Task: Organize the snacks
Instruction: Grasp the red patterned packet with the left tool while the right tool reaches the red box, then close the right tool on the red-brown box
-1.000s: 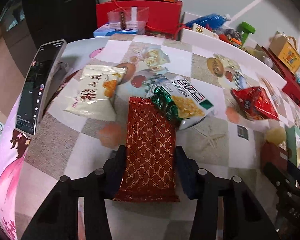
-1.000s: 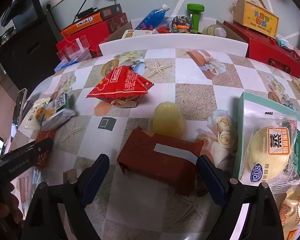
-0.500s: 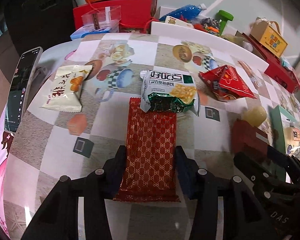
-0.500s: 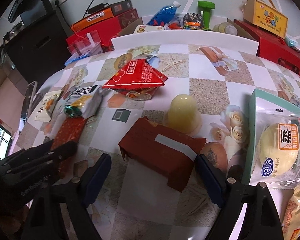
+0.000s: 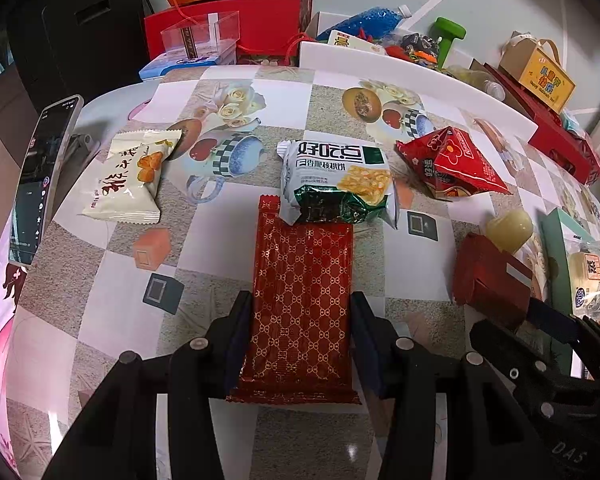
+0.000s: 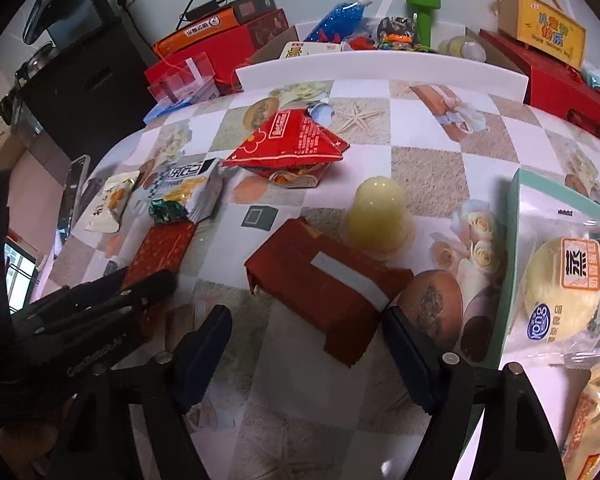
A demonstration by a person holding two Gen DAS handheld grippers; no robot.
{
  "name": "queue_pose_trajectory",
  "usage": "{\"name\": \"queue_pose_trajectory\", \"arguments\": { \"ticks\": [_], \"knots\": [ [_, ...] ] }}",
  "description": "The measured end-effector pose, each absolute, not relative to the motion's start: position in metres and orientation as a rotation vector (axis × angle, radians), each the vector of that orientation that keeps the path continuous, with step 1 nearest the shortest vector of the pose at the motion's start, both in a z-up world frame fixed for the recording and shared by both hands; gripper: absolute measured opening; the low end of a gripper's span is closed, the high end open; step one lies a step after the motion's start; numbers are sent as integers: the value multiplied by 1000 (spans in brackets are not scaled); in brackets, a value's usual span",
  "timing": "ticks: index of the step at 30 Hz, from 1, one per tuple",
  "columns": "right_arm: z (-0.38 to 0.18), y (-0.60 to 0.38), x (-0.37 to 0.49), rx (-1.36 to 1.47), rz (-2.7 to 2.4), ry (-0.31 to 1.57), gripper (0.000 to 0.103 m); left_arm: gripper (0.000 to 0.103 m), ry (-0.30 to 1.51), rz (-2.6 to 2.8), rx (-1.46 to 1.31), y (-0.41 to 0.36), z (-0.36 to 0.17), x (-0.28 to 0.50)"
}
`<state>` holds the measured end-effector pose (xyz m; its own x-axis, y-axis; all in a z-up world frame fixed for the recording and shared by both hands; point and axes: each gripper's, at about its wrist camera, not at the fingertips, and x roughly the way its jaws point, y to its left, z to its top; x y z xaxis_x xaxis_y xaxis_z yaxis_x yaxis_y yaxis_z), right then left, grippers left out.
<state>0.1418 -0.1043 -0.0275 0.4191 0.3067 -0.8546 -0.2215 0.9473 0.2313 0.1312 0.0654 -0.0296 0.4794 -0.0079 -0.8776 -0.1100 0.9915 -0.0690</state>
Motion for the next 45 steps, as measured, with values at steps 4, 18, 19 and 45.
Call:
{"name": "queue_pose_trajectory", "arguments": {
  "ticks": [4,18,19,45],
  "knots": [
    [-24,-102,137,108,383,1099,80,50,1071,62,-121,66,-30,131],
    [-30,-102,148,-21,239,1016,80,50,1075,64,-111,65,-30,131],
    [-33,-102,149,-25,236,1020,80,50,1075,64,-111,65,-30,131],
    [-29,-91,146,70,378,1045,77,51,1078,68,-112,66,-31,132]
  ]
}}
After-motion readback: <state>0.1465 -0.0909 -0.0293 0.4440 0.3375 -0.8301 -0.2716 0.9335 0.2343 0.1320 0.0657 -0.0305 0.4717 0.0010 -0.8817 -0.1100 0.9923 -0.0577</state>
